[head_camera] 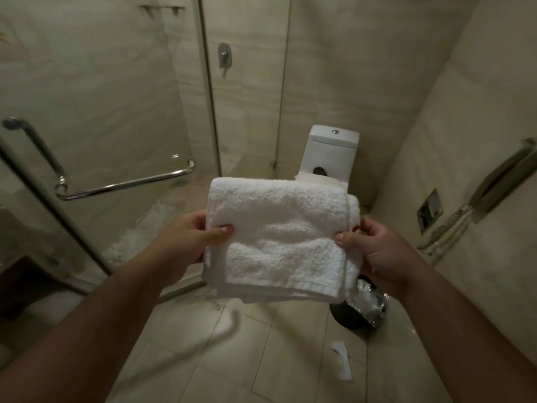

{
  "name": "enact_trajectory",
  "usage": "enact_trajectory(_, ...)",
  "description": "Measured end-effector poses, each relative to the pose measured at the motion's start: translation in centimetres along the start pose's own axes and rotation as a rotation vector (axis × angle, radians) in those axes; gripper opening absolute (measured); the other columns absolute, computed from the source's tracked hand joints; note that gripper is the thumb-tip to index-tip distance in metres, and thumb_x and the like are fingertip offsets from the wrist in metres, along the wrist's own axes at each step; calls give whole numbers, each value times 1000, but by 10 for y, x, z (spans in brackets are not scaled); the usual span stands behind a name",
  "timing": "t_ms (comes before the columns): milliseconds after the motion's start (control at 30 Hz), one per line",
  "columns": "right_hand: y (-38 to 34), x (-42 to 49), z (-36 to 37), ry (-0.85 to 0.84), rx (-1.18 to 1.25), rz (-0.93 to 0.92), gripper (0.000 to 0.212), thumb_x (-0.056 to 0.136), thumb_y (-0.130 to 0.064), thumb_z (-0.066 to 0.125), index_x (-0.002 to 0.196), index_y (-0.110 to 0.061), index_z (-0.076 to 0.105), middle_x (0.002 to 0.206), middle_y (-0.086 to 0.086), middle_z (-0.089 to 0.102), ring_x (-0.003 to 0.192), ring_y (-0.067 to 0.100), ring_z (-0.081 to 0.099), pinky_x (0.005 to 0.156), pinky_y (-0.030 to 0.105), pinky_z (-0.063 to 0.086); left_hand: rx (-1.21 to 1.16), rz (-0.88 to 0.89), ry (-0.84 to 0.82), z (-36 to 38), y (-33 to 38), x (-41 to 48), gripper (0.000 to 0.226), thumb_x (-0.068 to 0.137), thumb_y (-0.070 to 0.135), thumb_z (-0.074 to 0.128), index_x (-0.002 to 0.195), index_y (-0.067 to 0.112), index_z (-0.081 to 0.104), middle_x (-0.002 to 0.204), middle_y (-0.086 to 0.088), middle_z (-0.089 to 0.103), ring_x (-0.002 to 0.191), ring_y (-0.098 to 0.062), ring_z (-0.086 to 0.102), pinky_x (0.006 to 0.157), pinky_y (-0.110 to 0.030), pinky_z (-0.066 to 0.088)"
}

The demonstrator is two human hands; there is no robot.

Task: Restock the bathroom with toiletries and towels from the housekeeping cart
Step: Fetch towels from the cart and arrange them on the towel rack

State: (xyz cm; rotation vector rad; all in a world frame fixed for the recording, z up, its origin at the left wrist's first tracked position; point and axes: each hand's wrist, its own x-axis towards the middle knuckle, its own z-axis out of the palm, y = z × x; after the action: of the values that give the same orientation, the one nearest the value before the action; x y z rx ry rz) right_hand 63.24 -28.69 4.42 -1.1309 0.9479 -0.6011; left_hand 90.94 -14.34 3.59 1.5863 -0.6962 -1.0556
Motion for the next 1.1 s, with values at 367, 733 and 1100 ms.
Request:
enact_trajectory(367, -20, 49, 45, 226, -59, -133, 32, 85, -4, 72, 115, -13, 68, 107, 11, 75, 95, 31, 74, 81, 48, 59, 53, 44, -217, -39, 32, 111, 21, 89, 9, 69, 111, 8, 69, 102, -9, 77, 94, -29, 74, 80, -48, 60)
enact_trajectory(733, -30, 115, 65, 283, -108, -159, 26, 87, -3, 71, 110, -16, 72, 105, 8, 76, 94, 28, 74, 84, 48, 59, 49, 114, -203, -62, 40, 182, 18, 89, 8, 68, 107, 11, 71, 99, -7, 77, 91, -24, 74, 77, -40, 58)
enact_trajectory(1100, -68, 252, 38, 141, -109, -185, 40, 74, -26, 83, 112, -18, 71, 105, 8, 76, 97, 31, 74, 92, 55, 55, 63, 140, -67, -47, 83, 279, 17, 91, 9, 67, 107, 10, 71, 99, -6, 77, 92, -26, 74, 76, -40, 61)
